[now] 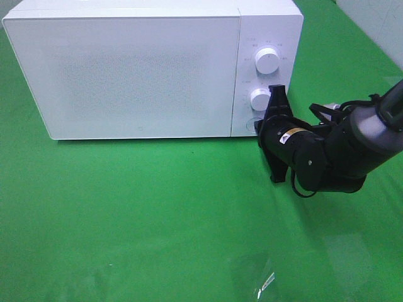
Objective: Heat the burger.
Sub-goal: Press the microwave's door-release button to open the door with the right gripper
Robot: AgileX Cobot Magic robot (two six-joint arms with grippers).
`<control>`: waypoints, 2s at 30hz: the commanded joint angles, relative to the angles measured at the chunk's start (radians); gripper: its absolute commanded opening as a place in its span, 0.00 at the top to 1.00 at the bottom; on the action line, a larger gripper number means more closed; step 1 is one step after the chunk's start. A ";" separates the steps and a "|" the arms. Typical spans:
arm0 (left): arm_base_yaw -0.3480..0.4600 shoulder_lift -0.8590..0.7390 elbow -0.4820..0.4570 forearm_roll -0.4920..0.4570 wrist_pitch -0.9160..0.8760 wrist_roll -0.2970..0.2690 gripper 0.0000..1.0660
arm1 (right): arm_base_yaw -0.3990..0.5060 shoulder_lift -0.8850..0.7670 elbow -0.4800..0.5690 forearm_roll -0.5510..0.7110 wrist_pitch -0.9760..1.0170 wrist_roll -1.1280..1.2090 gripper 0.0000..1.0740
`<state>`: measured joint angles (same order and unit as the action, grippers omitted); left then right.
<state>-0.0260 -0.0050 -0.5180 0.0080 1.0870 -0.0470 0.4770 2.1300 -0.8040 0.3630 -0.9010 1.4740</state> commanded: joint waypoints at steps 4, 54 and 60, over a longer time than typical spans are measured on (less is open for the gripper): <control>0.003 -0.015 0.001 -0.008 -0.016 0.000 0.06 | -0.011 0.023 -0.035 0.001 -0.003 -0.001 1.00; 0.003 -0.015 0.001 -0.008 -0.016 0.000 0.06 | -0.011 0.047 -0.252 0.174 -0.370 -0.073 1.00; 0.003 -0.015 0.001 -0.008 -0.016 0.000 0.06 | -0.011 0.047 -0.252 0.173 -0.365 -0.073 1.00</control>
<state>-0.0260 -0.0050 -0.5180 0.0080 1.0870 -0.0470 0.5210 2.1940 -0.9420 0.5830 -0.8630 1.4280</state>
